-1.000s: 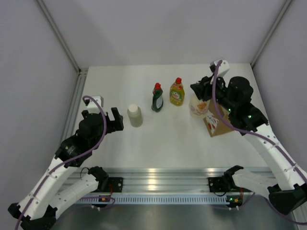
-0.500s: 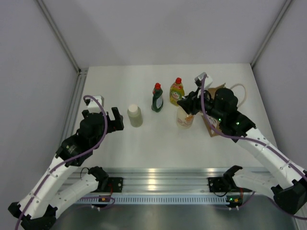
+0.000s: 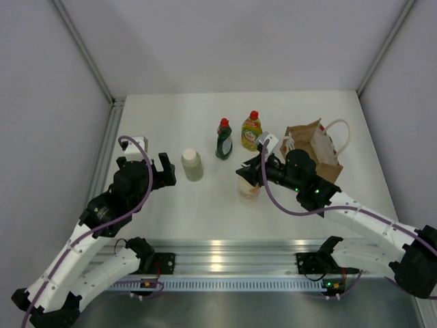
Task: Take the personal care products out of the canvas bag
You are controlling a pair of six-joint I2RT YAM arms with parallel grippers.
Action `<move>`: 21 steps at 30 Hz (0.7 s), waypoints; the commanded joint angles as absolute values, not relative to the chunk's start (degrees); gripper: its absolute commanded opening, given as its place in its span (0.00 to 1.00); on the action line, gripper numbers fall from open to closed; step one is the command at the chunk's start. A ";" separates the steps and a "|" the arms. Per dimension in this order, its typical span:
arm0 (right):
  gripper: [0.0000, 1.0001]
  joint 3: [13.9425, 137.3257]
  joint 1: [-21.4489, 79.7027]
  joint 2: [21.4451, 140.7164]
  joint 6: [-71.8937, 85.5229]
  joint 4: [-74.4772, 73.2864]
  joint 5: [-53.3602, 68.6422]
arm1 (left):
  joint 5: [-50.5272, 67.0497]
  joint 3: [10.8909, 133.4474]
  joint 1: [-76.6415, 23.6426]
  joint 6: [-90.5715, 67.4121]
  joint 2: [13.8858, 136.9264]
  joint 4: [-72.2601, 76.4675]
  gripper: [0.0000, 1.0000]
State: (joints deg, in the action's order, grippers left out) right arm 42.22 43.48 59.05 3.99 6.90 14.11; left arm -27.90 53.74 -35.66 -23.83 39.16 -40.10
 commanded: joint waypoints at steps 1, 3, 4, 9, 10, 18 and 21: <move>0.00 41.32 45.00 59.23 2.37 25.65 16.34 | -28.56 53.44 -35.42 -23.12 38.85 -37.27 0.98; 0.00 40.35 45.26 60.55 2.81 28.37 16.78 | -28.56 53.44 -35.42 -23.12 38.76 -37.27 0.98; 0.00 39.47 45.26 61.08 3.16 29.00 17.05 | -28.56 53.44 -35.42 -23.12 38.76 -37.27 0.98; 0.00 37.18 45.44 63.45 4.48 33.47 17.40 | -28.92 53.35 -35.42 -23.03 38.41 -37.27 0.98; 0.00 36.39 45.35 63.81 4.48 34.10 17.40 | -29.00 53.35 -35.42 -23.11 38.41 -37.27 0.98; 0.01 34.81 45.35 67.32 5.71 34.80 15.65 | -29.00 53.35 -35.51 -23.03 38.50 -37.27 0.98; 0.15 34.37 45.35 67.68 6.15 34.89 15.21 | -29.00 53.35 -35.42 -23.12 38.67 -37.27 0.98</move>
